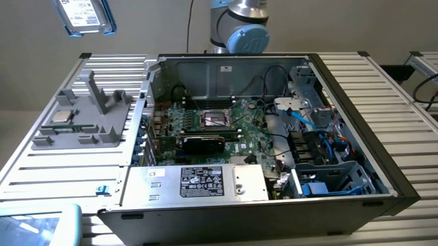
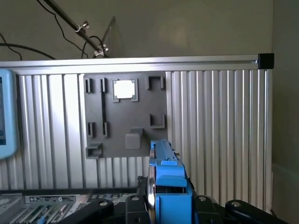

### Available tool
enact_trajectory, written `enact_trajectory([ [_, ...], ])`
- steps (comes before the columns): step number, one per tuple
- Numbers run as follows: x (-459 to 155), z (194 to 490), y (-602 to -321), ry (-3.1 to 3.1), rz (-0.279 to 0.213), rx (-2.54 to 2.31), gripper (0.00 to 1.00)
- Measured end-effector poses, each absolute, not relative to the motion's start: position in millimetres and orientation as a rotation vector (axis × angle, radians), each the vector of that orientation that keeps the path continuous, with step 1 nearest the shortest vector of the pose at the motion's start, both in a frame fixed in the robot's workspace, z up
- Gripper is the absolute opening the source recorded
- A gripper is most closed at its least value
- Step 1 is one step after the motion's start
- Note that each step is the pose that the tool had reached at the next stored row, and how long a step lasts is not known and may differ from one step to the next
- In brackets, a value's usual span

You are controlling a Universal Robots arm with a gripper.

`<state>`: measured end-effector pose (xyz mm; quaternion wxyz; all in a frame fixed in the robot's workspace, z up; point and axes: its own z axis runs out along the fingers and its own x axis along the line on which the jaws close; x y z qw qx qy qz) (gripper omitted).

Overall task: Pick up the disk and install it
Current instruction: 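Pick up the disk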

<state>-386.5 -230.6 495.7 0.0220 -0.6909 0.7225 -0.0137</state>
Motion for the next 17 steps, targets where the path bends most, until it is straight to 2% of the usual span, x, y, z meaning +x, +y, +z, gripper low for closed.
enact_trajectory([
  [17, -310.6, 550.7, -238.0, 2.243, -0.033, -2.144, 0.37],
])
